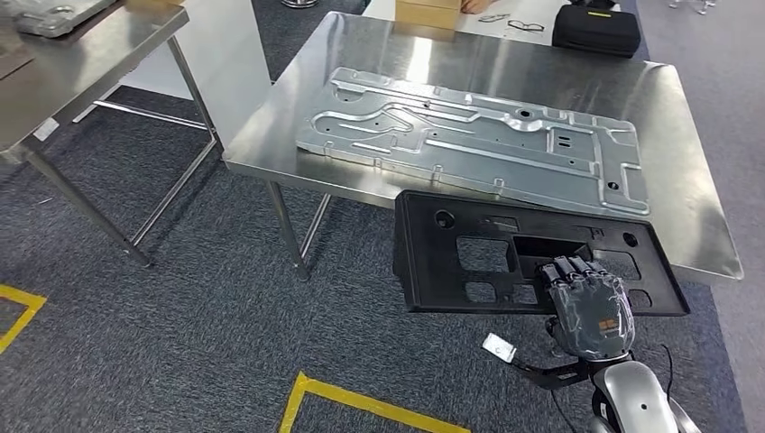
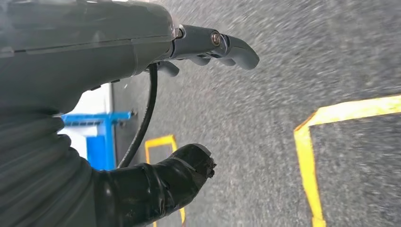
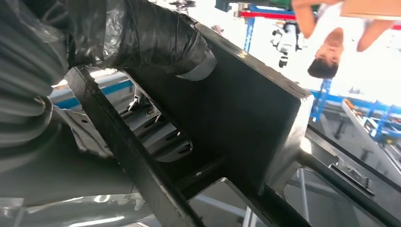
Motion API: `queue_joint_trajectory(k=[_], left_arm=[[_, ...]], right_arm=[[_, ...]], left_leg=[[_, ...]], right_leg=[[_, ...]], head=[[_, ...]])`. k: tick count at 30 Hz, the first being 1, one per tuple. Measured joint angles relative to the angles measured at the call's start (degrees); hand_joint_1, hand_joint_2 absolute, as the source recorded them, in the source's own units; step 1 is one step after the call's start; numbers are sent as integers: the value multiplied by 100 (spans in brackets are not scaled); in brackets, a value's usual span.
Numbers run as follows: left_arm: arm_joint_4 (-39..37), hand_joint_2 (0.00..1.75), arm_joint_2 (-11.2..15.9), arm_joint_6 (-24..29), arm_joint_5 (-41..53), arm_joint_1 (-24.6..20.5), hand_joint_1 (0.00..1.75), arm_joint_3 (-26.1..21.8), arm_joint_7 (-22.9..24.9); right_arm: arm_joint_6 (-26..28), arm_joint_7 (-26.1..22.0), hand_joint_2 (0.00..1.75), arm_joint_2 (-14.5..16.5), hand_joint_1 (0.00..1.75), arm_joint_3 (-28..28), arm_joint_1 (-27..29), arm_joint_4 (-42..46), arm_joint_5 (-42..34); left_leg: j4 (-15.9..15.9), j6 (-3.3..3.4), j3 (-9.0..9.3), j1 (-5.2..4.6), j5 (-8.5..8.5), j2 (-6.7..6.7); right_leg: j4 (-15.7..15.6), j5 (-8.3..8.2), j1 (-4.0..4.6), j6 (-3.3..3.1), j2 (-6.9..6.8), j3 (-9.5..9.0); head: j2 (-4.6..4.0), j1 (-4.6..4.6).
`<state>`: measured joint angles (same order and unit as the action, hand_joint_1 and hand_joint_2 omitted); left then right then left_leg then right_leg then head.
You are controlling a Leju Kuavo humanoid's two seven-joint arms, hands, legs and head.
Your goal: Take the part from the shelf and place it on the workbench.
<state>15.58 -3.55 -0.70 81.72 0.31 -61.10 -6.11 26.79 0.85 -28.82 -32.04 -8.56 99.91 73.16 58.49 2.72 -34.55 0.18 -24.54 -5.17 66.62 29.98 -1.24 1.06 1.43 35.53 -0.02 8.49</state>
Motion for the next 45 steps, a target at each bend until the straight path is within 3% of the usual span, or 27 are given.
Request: queue_joint_trajectory(k=[2, 3, 5, 6, 8, 10, 12, 13, 14, 16, 18, 22, 27, 33, 38, 45], left_arm=[[1, 175, -10, -9, 0, -6, 0, -11, 0], [1, 175, -14, -15, 1, -1, 0, -21, 1], [2, 175, -13, -22, 4, 20, 0, -43, 2], [2, 175, -12, -24, 6, 33, 0, -50, 2], [2, 175, -12, -24, 9, 32, 0, -55, 1], [3, 175, -15, -24, 10, 6, 0, -57, 1], [4, 175, -15, -24, 11, -11, 0, -70, 1], [7, 175, -15, -24, 11, -7, 0, -83, 1], [12, 175, -15, -25, 13, 5, 0, -102, 0], [33, 175, -13, -33, 17, 37, 0, -149, 0], [50, 175, -10, -70, 21, 53, 0, -200, 2], [56, 175, -15, -210, 20, 54, 0, -316, 2], [67, 175, -17, -246, 22, 48, 0, -412, 2], [94, 175, -19, -244, 25, 36, 0, -481, 50], [97, 175, -19, -376, 35, 33, 0, -554, 215], [96, 175, -35, -498, 46, 12, 0, -573, 285]], right_arm=[[3, 1, 175, -4, 175, -4, -11, -1, 13], [4, 13, 175, -11, 175, -9, -19, -1, 43], [5, 73, 175, -29, 175, -19, -40, -1, 139], [5, 122, 175, -41, 175, -22, -50, -1, 190], [8, 222, 175, -91, 175, -22, -62, 5, 265], [1, 335, 175, -210, 175, 12, -39, 15, 302], [-51, 436, 175, -359, 175, 144, 34, 38, 305], [-78, 466, 175, -431, 175, 254, 81, 56, 301], [-98, 464, 175, -504, 175, 382, 125, 80, 290], [-127, 412, 175, -686, 175, 661, 185, 134, 246], [-168, 380, 175, -894, 175, 946, 240, 197, 204], [-174, 328, 175, -1215, 175, 1613, 473, 393, 114], [-189, 254, 175, -1440, 175, 2222, 666, 607, 44], [-142, 296, 175, -1515, 175, 2562, 854, 751, 146], [-74, 171, 175, -1519, 175, 2852, 944, 819, 292], [-4, 190, 175, -1409, 175, 2737, 875, 768, 564]], left_leg=[[10, -32, -25, -2, 10, -144], [9, -61, -48, 10, 21, -210], [-14, -142, -86, 27, 52, -342], [6, -175, -102, 20, 41, -307], [292, -223, -240, -5, -144, -2], [978, -260, -569, 15, -511, 358], [1525, -307, -833, 52, -700, 466], [1515, -325, -815, 70, -640, 484], [1284, -336, -678, 86, -487, 498], [515, -321, -234, 97, -173, 538], [77, -268, 7, 83, -71, 559], [32, -232, 21, 54, -79, 543], [34, -175, 20, 34, -102, 570], [41, -147, 20, 18, -103, 573], [39, -145, 26, 21, -101, 583], [34, -149, 30, 30, -95, 582]], right_leg=[[-625, -259, 5, -61, 239, -250], [-756, -281, 16, -79, 300, -297], [-812, -285, 26, -101, 201, -320], [-856, -303, 19, -122, 122, -346], [-946, -339, -7, -182, -50, -407], [-966, -338, 3, -216, -206, -431], [-954, -317, 7, -205, -343, -435], [-945, -305, 1, -188, -392, -438], [-930, -290, -7, -166, -437, -443], [-881, -247, -16, -106, -484, -445], [-825, -202, 1, -46, -506, -431], [-825, -202, -1, -137, -507, -437], [-889, -235, -14, -81, -478, -456], [-907, -241, -33, 69, -478, -457], [-899, -244, -25, 85, -468, -459], [-876, -235, -19, 90, -468, -450]], head=[[0, 1], [0, 1], [0, 1], [0, 1], [0, 14], [0, 26], [0, 25], [0, 25], [0, 25], [0, 26], [0, 23], [0, 21], [0, 21], [0, 21], [0, 21], [0, 21]])
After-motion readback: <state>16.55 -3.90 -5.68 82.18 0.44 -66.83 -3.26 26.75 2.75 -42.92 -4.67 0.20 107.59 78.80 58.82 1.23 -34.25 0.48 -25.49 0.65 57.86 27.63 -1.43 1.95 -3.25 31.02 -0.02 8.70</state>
